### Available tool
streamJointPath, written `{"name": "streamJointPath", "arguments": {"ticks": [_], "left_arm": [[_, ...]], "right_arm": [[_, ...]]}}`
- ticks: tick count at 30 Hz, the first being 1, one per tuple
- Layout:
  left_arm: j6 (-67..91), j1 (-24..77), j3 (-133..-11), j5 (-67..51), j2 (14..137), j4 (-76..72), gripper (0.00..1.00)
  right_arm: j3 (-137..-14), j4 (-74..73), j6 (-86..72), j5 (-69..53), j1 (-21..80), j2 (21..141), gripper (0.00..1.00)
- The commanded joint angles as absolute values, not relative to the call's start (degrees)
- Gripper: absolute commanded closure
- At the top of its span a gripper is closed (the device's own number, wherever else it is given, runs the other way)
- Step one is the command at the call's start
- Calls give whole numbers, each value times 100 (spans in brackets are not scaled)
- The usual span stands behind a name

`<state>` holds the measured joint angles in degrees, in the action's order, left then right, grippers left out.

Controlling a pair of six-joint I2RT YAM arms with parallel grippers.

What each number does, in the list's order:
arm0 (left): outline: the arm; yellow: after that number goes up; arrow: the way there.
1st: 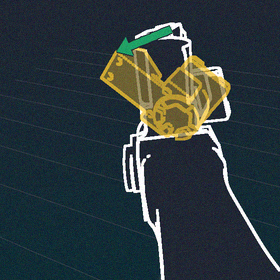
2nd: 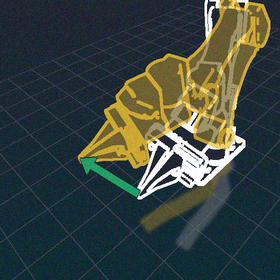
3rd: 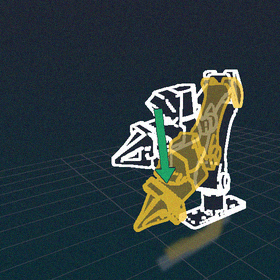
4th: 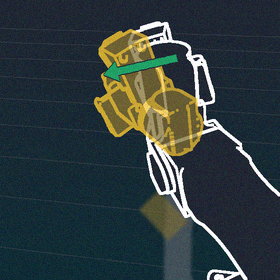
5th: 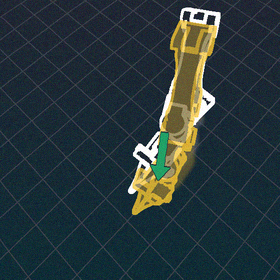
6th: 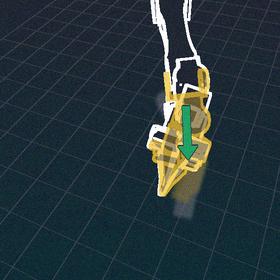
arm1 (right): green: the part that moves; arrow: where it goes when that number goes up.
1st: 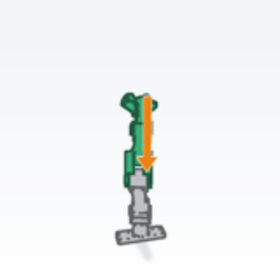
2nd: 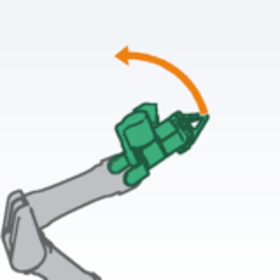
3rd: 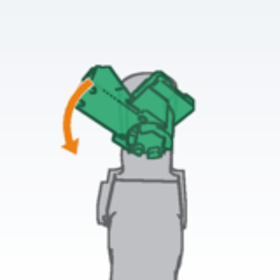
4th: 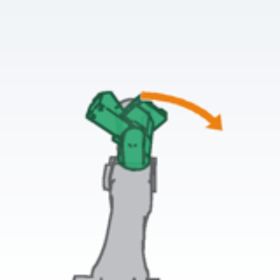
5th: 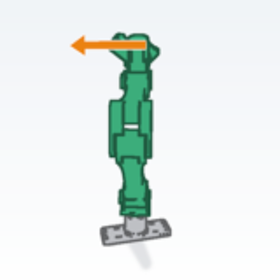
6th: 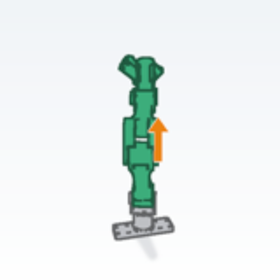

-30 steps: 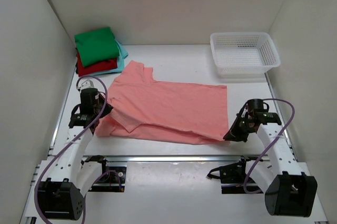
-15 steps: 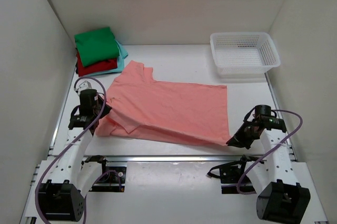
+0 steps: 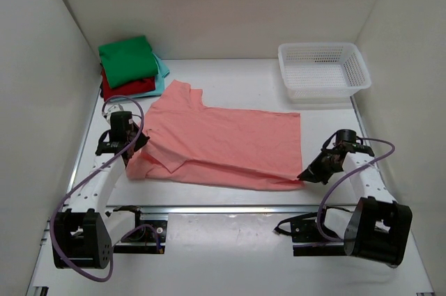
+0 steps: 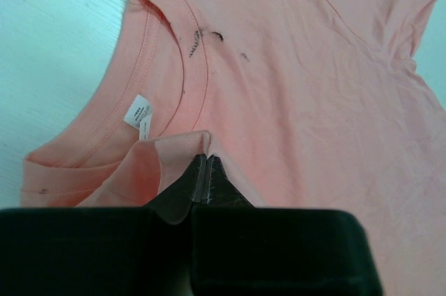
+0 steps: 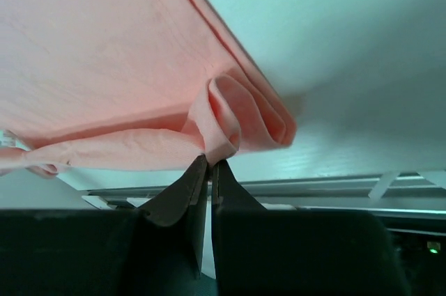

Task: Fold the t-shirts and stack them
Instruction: Fold the flattened tshirt in 1/3 of the way

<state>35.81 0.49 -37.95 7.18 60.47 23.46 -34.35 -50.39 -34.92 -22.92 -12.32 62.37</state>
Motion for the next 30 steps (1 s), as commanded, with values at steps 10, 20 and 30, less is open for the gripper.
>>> {"name": "streamJointPath", "arguments": {"ticks": [10, 20, 30], "left_arm": [[3595, -202, -4148, 1073, 6433, 1846, 66], [3358, -80, -4263, 731, 6460, 1943, 34], [3446, 851, -3463, 447, 7056, 1608, 39]], "right_arm": [[-4166, -3885, -3638, -1900, -1230, 7093, 63], [-4641, -3121, -3392, -1890, -766, 7172, 57], [-4219, -2233, -3156, -2128, 675, 8005, 56]]}}
